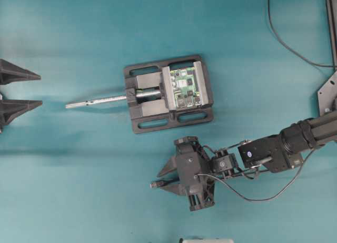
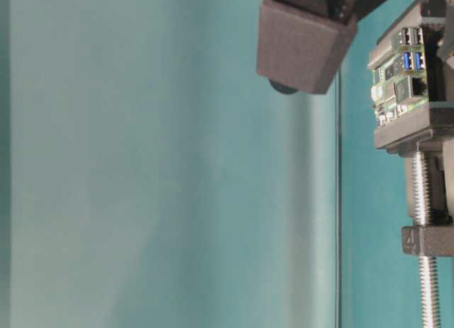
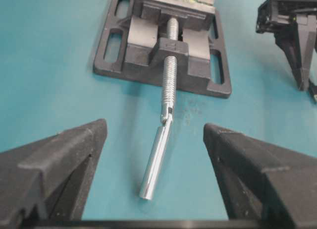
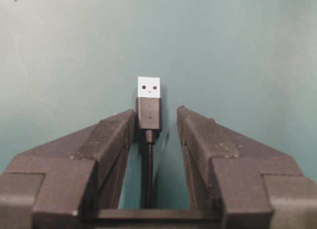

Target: Insert the USB into the fixed PCB.

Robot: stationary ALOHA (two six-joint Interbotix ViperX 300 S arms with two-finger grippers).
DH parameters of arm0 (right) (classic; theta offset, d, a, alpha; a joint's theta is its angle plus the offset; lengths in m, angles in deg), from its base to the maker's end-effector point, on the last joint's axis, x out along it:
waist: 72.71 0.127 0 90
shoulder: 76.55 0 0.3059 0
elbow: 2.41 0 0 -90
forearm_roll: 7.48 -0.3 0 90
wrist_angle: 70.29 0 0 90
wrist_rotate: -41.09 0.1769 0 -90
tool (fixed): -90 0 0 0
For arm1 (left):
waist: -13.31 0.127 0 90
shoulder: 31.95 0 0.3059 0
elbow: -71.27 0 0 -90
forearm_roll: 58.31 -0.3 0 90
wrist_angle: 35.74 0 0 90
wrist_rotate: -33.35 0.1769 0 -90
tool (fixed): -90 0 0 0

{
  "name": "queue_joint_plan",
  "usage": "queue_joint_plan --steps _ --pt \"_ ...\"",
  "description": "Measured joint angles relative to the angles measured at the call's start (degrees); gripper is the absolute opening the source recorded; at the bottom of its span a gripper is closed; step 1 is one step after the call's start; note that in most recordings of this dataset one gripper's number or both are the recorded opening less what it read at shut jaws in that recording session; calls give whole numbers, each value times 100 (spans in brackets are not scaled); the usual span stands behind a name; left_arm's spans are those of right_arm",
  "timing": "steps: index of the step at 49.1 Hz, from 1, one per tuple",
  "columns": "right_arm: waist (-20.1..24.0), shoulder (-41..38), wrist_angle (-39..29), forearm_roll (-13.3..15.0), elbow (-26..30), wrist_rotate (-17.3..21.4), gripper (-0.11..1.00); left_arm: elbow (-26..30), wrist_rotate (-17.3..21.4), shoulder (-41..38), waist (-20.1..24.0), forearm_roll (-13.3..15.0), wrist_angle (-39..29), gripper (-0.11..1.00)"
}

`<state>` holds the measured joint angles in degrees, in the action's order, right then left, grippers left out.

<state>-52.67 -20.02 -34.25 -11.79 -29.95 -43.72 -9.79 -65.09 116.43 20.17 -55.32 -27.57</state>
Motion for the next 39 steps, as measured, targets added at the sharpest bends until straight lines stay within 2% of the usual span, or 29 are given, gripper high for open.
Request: queue_joint_plan --steps 16,27,39 --pt "105 0 -299 0 -18 53 39 0 0 0 0 0 0 96" --pt "193 0 -308 0 -53 62 31 0 0 0 0 0 0 96" --pt "237 0 -466 0 -62 62 27 0 0 -9 0 0 0 96"
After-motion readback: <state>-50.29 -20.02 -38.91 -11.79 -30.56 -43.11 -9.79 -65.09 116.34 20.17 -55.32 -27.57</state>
